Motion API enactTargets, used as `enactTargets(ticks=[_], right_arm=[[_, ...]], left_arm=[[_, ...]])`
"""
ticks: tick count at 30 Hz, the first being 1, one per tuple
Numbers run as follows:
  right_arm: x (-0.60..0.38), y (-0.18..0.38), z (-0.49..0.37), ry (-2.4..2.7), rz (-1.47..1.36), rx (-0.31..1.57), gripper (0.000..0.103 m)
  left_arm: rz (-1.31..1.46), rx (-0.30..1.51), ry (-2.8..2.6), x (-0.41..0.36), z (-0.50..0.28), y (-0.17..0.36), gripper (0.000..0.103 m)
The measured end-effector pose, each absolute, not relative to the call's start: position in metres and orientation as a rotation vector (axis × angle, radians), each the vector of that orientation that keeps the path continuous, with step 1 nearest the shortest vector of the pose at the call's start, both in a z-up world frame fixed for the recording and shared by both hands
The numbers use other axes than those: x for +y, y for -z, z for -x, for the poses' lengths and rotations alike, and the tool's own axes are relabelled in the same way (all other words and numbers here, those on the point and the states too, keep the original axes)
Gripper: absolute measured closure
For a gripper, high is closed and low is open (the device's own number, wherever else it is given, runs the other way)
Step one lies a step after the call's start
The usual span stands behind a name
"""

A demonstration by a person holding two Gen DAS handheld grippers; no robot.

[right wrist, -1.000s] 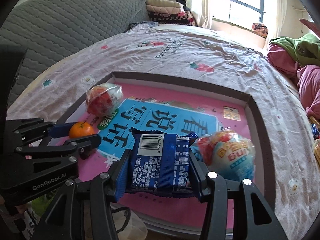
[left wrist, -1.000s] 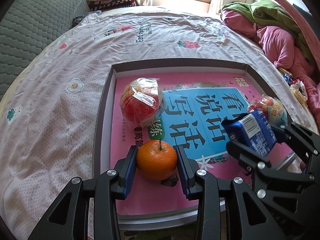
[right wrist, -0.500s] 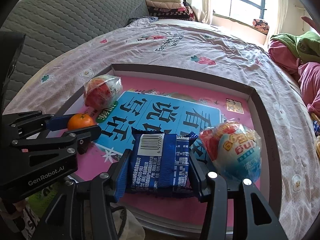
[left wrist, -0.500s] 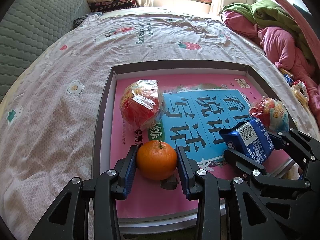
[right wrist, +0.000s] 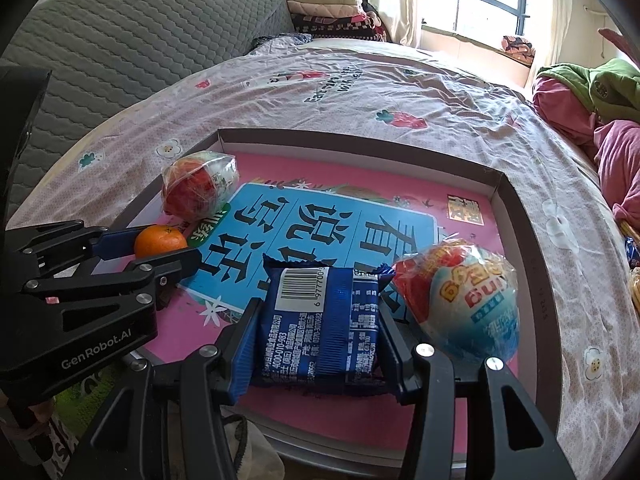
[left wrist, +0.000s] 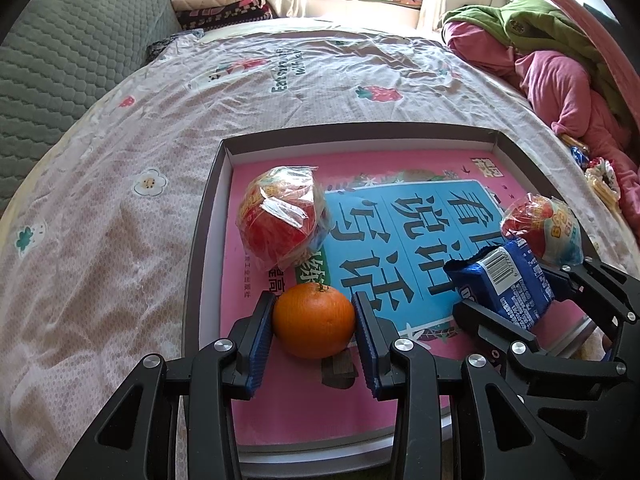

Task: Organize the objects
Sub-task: 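Lower the orange onto the book with the left tool while the right tool lowers the packet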

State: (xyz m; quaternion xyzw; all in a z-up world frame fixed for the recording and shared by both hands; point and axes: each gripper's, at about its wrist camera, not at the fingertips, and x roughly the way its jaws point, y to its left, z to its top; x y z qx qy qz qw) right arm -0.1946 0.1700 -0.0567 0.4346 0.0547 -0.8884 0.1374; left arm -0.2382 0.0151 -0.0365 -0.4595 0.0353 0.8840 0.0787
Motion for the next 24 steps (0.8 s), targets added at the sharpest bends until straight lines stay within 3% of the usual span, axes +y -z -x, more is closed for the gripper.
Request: enactTargets(ticks=[24], right_arm=[[0.1721,0.0553,0.1939,2.577,-1.262,0.140,0.050]], left_arm=[[1.395,0.142,-2.644,0.0218,0.2419,0.0370,0.063]])
